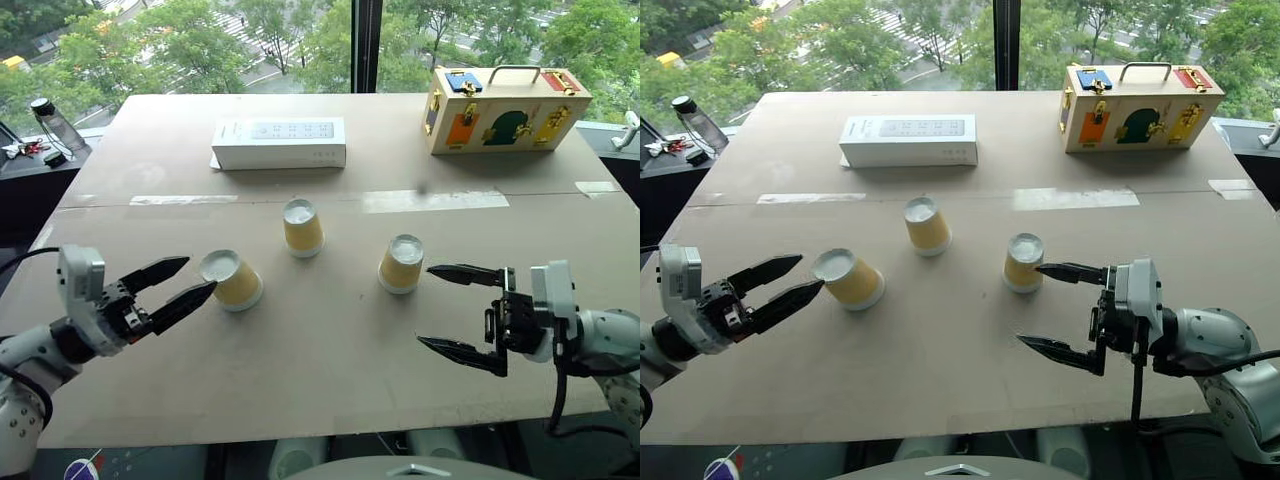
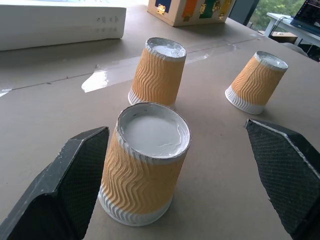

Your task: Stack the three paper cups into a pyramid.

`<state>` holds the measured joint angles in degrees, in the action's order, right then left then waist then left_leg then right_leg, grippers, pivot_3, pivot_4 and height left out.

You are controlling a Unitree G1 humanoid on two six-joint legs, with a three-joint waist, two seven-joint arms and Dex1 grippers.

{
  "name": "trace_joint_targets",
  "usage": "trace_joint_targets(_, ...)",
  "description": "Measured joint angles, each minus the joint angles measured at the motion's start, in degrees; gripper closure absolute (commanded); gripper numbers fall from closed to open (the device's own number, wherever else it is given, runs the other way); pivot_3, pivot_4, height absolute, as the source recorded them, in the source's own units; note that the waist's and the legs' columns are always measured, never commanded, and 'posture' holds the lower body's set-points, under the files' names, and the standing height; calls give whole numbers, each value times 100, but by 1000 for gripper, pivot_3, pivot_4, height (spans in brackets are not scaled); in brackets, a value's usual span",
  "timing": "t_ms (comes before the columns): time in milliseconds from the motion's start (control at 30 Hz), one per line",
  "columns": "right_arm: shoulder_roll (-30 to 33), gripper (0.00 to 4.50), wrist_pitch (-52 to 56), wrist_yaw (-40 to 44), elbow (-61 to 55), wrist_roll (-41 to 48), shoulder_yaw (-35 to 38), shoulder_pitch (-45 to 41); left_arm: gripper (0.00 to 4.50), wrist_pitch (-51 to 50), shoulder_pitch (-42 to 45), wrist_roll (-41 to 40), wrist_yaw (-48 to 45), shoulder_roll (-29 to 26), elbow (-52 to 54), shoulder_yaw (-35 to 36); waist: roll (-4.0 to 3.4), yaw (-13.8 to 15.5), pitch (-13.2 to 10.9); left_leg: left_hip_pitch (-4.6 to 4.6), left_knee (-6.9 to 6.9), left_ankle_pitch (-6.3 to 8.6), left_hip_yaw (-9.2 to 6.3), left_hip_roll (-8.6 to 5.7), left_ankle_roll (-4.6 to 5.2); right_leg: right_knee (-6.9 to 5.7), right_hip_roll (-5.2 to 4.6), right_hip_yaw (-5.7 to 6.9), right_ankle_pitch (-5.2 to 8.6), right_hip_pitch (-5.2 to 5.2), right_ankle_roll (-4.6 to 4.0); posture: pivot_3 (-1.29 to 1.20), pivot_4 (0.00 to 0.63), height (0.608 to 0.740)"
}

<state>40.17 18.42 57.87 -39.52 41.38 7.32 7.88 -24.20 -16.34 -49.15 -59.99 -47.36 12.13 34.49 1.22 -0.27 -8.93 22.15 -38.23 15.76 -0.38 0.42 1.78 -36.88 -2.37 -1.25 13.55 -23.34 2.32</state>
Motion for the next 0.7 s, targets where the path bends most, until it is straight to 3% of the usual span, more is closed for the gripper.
trace_joint_targets(200, -64, 77, -124, -76, -41, -29, 54, 323, 0, 387, 360, 586, -247, 24, -496, -256, 8, 24, 1, -7, -5, 0, -1, 1, 0, -1, -7, 4, -2, 1, -3, 0, 150, 740)
trace_joint_targets(567, -74, 77, -201, -291, -322, -38, 271, 969, 0, 1113, 1275, 1478, -480, 391, -1211, -1337, 10, 95, 0, 3, -1, 0, 0, 1, -1, 1, -10, 7, -12, -1, 9, 0, 150, 740)
trace_joint_targets(667, -74, 0, -228, -355, -358, -48, 280, 1048, 802, 1265, 1515, 1618, -544, 481, -1440, -1534, 12, 109, 0, 4, -5, 0, -1, 1, 0, 0, -12, 10, -5, 0, -3, 0, 150, 740)
trace_joint_targets(700, -74, 0, -232, -384, -396, -53, 280, 1102, 1271, 1320, 1604, 1653, -594, 502, -1517, -1595, 12, 116, 0, 4, -6, 0, -2, 1, 0, 0, -11, 13, -5, 0, -3, 0, 150, 740)
